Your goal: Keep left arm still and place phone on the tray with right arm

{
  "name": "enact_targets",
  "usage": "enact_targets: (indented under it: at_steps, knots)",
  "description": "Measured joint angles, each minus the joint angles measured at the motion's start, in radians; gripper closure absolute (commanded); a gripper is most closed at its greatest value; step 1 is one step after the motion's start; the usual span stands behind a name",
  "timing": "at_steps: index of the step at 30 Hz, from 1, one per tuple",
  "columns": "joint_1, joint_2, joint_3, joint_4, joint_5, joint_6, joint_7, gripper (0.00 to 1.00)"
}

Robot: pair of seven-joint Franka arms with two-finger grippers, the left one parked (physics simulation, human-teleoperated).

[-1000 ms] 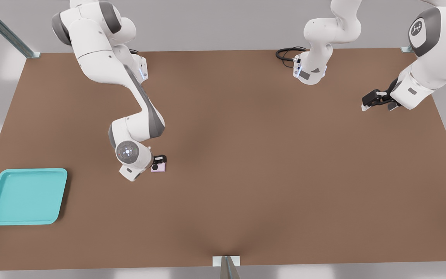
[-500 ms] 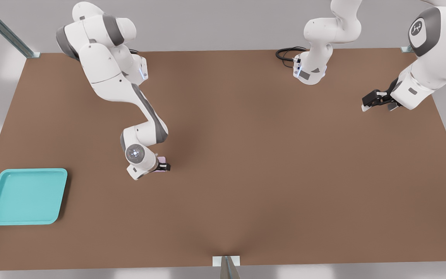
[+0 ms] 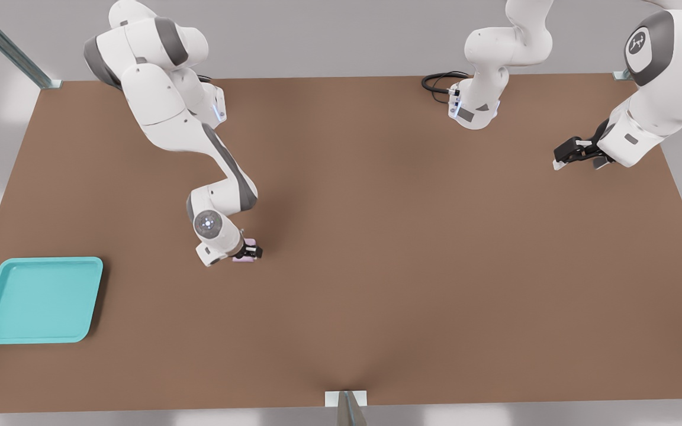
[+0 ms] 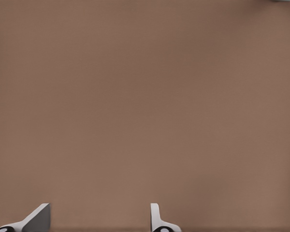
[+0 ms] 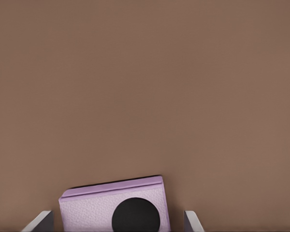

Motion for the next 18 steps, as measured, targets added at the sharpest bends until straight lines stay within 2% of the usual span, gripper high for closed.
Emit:
enact_targets:
  at_steps: [1, 2, 5, 12, 18]
  knots:
    - [0.000, 0.004, 0.000, 0.001, 0.000, 0.002, 0.003, 0.04]
    - [0.001, 0.006, 0.000, 0.003, 0.000, 0.003, 0.006, 0.13]
    - [0.001, 0.007, 0.000, 0.004, 0.001, 0.007, 0.012, 0.22]
    - [-0.018, -0.035, 0.001, -0.001, 0.005, 0.000, 0.009, 0.24]
    - [-0.225, -0.123, 0.001, 0.014, 0.006, -0.065, -0.061, 0.24]
